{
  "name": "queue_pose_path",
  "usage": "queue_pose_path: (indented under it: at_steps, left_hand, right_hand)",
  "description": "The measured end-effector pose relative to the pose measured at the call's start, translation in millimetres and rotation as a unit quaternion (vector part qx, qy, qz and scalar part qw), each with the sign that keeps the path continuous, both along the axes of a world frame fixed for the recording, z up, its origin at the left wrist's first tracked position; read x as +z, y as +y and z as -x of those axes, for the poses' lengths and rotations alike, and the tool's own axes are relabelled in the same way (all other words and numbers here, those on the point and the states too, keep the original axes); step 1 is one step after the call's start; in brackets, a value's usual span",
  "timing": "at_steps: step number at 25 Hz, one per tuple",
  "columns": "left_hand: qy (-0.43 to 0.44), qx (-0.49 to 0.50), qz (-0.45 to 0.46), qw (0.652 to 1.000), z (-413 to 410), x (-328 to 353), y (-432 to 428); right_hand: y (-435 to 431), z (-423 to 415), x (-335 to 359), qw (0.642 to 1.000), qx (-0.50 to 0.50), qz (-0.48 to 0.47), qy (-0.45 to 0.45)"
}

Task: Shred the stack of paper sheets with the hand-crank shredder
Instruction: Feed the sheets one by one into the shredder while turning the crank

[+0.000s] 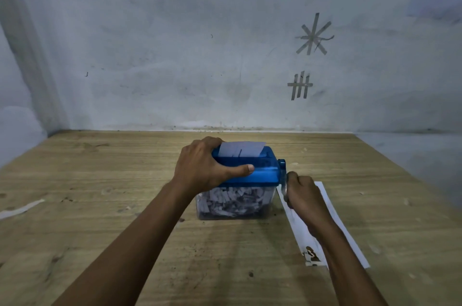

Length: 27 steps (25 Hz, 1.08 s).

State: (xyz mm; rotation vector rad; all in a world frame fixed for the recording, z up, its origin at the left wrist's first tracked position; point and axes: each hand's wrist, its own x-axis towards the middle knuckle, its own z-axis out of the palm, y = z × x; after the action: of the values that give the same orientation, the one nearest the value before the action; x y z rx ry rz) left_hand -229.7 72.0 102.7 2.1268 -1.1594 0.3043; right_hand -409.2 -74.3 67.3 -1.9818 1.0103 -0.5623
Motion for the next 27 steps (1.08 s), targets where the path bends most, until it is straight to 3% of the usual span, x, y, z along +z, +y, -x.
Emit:
queue_pose_path:
  at_steps: [2, 4, 7, 10, 13, 18, 21, 23, 25, 27]
  left_hand:
    - [-0.008, -0.005, -0.016, 1.0, -1.4, 1.0, -0.8]
    - [-0.019, -0.018, -0.035, 0.999, -1.9, 1.2, -1.2]
    - [-0.001, -0.047, -0.039, 0.998, -3.5, -0.1, -0.5]
    - [0.022, -0.073, -0.023, 0.997, -7.1, 0.7, 1.4]
    - [0.03, -0.077, -0.009, 0.997, -7.4, 0.1, 2.5]
    - [0.021, -0.072, -0.007, 0.997, -7.7, -1.5, 1.9]
    - [-0.021, -0.068, -0.021, 0.997, -7.5, -3.1, 2.6]
    - [-0.037, -0.049, -0.037, 0.997, -7.1, -2.9, 1.7]
    - [-0.043, -0.03, -0.043, 0.998, -3.8, -3.5, 0.7]
    - [-0.049, -0.021, -0.045, 0.998, -1.3, -3.7, -0.4]
  right_hand:
    - [11.4, 11.1, 15.8, 0.993, -0.026, 0.116, -0.002]
    - [18.6, 13.0, 33.8, 0.983, -0.077, 0.163, -0.034]
    - [13.3, -0.7, 62.7, 0.973, -0.114, 0.178, -0.093]
    - [-8.6, -33.1, 88.1, 0.975, -0.099, 0.173, -0.098]
    - [-36.5, -67.5, 87.1, 0.986, -0.073, 0.118, -0.096]
    - [-60.5, -93.0, 53.0, 0.994, -0.037, -0.08, -0.063]
    - [-55.5, -81.2, 24.5, 0.97, 0.009, -0.24, -0.035]
    - [-46.0, -70.3, 6.5, 0.947, 0.009, -0.311, -0.082]
    - [-34.3, -56.1, -7.6, 0.945, -0.03, -0.297, -0.131]
    - [-21.0, -34.3, -14.5, 0.975, -0.052, -0.185, -0.112]
